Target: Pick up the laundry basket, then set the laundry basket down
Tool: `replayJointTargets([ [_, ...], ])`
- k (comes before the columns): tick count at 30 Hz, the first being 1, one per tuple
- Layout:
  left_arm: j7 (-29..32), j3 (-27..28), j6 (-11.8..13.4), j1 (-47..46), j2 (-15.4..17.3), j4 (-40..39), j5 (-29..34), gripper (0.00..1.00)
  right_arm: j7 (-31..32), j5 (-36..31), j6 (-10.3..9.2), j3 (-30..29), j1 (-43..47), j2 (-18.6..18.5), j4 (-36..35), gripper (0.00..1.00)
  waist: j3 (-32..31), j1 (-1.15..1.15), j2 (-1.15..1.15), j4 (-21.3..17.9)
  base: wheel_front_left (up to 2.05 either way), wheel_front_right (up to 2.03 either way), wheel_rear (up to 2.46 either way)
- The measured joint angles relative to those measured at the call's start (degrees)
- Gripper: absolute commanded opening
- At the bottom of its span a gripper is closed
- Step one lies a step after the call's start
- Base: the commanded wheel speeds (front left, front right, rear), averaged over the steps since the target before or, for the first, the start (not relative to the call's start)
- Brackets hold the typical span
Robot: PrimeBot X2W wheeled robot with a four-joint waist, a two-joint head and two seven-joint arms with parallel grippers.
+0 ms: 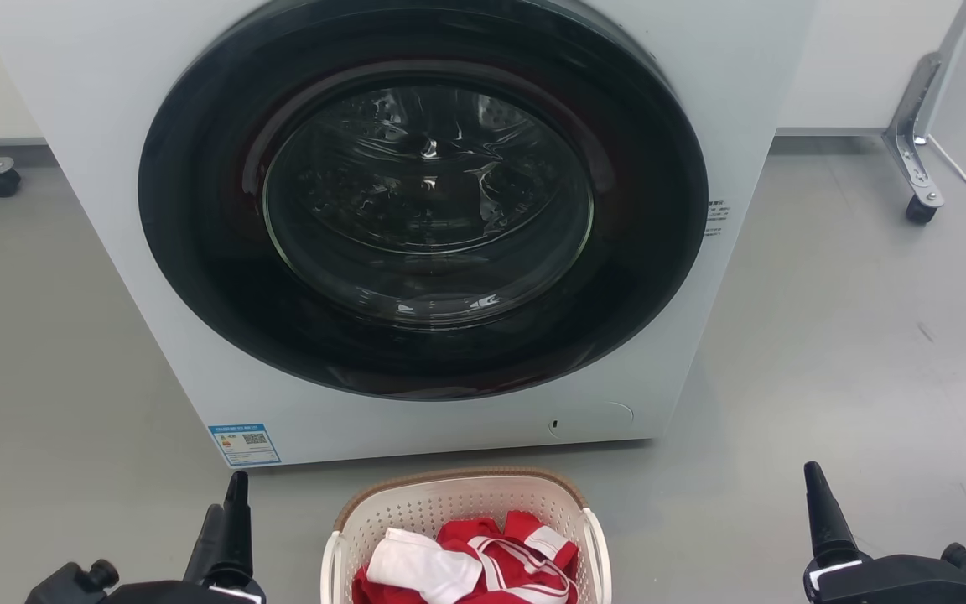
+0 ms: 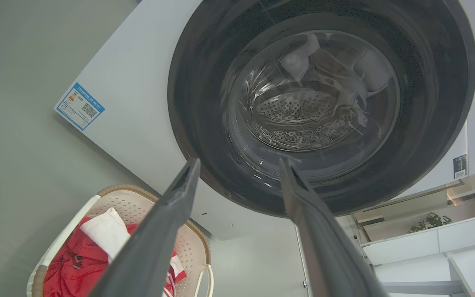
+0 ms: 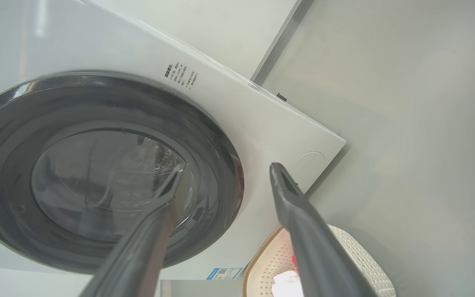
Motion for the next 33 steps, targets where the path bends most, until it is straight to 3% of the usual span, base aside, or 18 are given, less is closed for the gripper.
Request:
replayJointTargets([
  [33,-7.0,-5.2,4.8,2.4,1.0,-6.6,34.1,1.00,-7.0,-29.9,-4.54,6.0,0.7,-0.3,-5.1,1.00,0.4,0.00,0.00,0.1,0.00,0.00,0.00],
])
